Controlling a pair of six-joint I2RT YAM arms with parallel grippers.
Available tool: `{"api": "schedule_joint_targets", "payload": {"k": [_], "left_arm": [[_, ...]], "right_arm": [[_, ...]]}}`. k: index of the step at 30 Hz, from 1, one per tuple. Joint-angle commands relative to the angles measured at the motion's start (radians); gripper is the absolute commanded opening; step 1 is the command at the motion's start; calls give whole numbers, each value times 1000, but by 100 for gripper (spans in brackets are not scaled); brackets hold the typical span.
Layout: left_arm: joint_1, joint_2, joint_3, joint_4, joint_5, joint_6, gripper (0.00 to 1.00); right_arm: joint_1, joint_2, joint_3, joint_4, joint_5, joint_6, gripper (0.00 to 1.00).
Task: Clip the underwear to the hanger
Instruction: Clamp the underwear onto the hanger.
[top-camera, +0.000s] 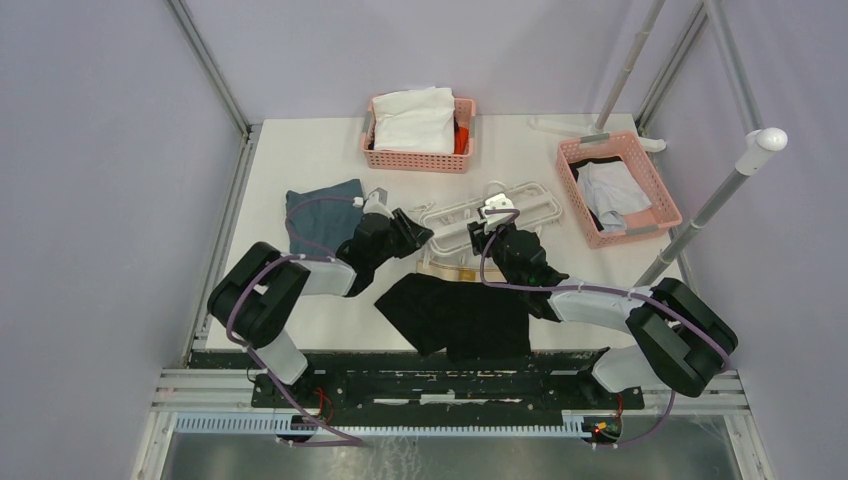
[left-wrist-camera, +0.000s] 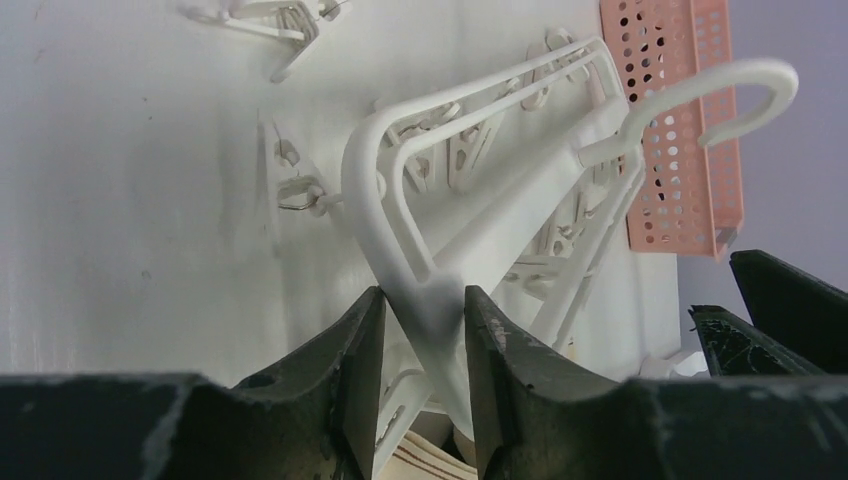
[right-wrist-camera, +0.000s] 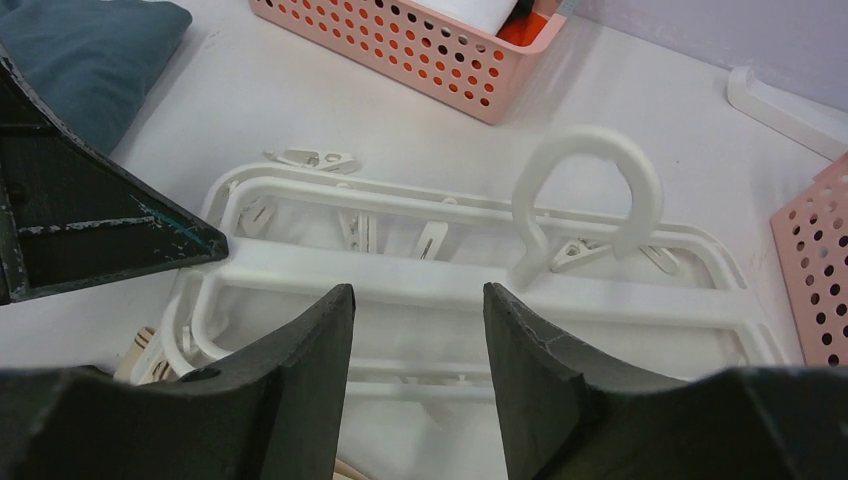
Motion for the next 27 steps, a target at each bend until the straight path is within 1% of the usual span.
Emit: {"api": "schedule_joint_targets", "payload": {"k": [1, 6, 9, 13, 14, 18, 21, 23, 24, 27], "left_arm": [[11, -11, 56, 45, -17, 26, 38], [45, -31, 79, 1, -14, 77, 21], [76, -37, 88, -10, 0, 93, 18], [111, -37, 106, -22, 37, 103, 18], [114, -36, 111, -30, 45, 106, 19], [114, -49, 94, -34, 84, 109, 35], [113, -102, 61, -65, 85, 110, 43], [113, -173, 53, -135, 67, 126, 48], [114, -213, 58, -187, 48, 140, 50], [114, -345, 100, -390, -14, 207, 61]], "right_arm": [[-3, 5, -1, 59, 36, 1, 58], [-4, 8, -1, 56, 35, -1, 58], [-3, 7, 0, 54, 42, -5, 59], [-4, 7, 2, 49, 44, -10, 59], [-4, 5, 3, 47, 48, -10, 59], [-4, 7, 15, 16, 61, -7, 60], [-3, 18, 48, -53, 8, 4, 64], [-3, 25, 84, -125, -60, 24, 65], [-4, 25, 108, -173, -82, 60, 65], [-3, 21, 196, -336, -126, 156, 65]]}}
